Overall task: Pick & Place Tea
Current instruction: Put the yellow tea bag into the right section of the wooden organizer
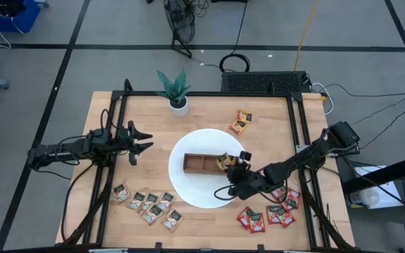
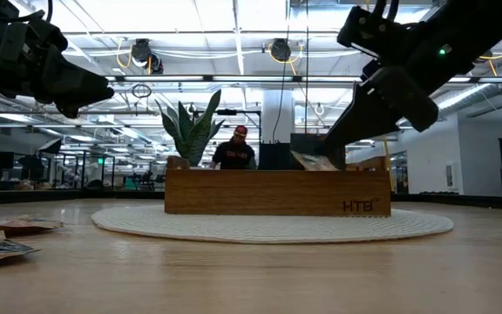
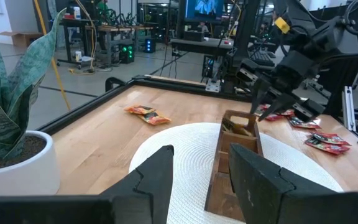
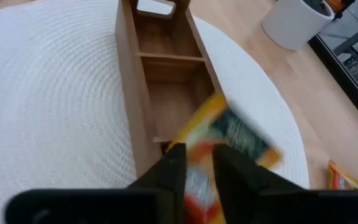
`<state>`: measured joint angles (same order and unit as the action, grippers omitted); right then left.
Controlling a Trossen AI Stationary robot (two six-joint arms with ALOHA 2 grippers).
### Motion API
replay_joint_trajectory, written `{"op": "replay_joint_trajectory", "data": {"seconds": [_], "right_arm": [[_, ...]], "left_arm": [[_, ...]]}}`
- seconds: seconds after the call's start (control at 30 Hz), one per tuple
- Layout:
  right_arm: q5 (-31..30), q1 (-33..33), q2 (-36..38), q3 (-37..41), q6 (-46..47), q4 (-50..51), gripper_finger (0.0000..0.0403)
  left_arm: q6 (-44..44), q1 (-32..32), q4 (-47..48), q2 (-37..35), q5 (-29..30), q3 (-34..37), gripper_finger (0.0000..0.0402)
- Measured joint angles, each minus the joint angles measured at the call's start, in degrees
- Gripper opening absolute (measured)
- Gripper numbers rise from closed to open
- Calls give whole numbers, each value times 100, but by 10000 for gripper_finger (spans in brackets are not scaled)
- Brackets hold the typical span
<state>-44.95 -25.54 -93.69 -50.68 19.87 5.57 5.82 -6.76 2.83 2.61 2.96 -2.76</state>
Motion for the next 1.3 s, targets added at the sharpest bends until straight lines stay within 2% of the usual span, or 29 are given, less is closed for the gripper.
{"op": "replay_joint_trajectory", "data": {"seconds": [0.2, 0.43, 0.5, 0.6, 0.67, 0.87, 0.93, 1.3], "right_arm": [[-9, 84, 0, 0, -323, -94, 142], [-269, 152, 309, 2, -1225, -74, 161], [189, 358, 611, 2, -1200, -49, 160], [1310, 884, 1109, 2, -1119, 217, 156], [1833, 1280, 1281, 0, -1124, 446, 154], [3585, 2272, 1112, 2, -1393, 740, 158], [3923, 2434, 1040, 7, -1466, 800, 159], [4668, 2629, 1016, 4, -1512, 841, 147]], "left_arm": [[-1, 2, 0, 0, 0, 0, 157], [0, 0, 0, 2, 0, 2, 157], [-1, 2, 0, 0, 0, 0, 157], [-1, 0, 0, 0, 0, 0, 157], [-1, 2, 0, 2, -2, 0, 157], [-1, 0, 0, 1, -1, 2, 157], [0, 0, 0, 0, 0, 1, 157], [-1, 2, -2, 0, 0, 2, 157]]}}
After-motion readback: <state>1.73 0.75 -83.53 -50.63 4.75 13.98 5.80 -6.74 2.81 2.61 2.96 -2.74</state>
